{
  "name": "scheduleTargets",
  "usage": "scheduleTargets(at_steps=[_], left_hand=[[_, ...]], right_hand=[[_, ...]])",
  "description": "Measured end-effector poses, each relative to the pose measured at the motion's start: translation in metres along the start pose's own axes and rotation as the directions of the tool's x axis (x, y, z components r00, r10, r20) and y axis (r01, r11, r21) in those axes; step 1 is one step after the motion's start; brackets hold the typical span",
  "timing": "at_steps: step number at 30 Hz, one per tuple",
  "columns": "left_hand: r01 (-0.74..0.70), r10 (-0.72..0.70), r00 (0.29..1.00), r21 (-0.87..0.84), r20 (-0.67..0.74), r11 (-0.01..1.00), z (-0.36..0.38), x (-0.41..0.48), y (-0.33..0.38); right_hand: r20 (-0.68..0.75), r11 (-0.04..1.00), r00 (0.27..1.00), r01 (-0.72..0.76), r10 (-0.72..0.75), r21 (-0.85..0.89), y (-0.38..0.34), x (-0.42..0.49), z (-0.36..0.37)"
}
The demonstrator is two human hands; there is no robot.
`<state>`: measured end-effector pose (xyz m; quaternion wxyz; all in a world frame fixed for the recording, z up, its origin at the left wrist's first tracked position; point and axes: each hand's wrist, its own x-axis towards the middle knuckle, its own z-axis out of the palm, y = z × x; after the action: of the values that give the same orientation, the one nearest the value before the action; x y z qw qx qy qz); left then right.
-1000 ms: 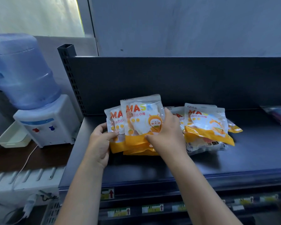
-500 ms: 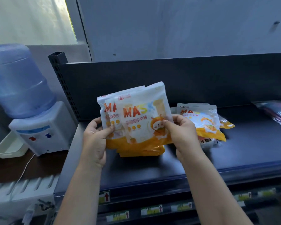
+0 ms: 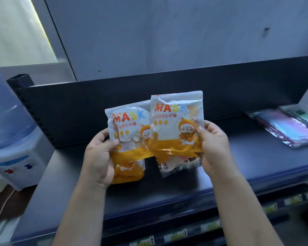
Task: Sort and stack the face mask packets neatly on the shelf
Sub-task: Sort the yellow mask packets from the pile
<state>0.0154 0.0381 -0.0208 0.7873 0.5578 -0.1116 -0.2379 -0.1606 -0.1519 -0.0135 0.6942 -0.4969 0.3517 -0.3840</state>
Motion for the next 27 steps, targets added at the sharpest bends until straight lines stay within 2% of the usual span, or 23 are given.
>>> scheduleTargets(at_steps=[6, 12, 16, 22, 27], left_hand=[[0.058, -0.055, 0.996, -0.035, 0.065, 0.998, 0.086, -0.005, -0.024], [0.066, -0.067, 0.994, 0.016, 0.082, 0.998, 0.203, -0.015, -0.065], [0.078, -0.079, 0.994, 0.013, 0.069, 0.997, 0.265, -0.026, -0.100], [0.118, -0.118, 0.993, -0.037, 0.016, 0.992, 0.309, -0.049, -0.142], [0.131, -0.131, 0.991, -0.036, 0.000, 0.991, 0.330, -0.060, -0.153]], right_hand=[[-0.045, 1.000, 0.999, -0.012, 0.012, -0.010, -0.032, 0.043, -0.084], [0.000, 0.999, 1.000, -0.027, 0.027, -0.044, -0.072, 0.079, -0.186], [-0.024, 0.998, 0.999, -0.042, 0.041, -0.038, -0.084, 0.103, -0.246], [-0.008, 0.998, 0.999, -0.051, 0.051, -0.036, -0.087, 0.124, -0.302], [-0.052, 0.997, 0.995, -0.080, 0.080, -0.003, -0.086, 0.126, -0.329]])
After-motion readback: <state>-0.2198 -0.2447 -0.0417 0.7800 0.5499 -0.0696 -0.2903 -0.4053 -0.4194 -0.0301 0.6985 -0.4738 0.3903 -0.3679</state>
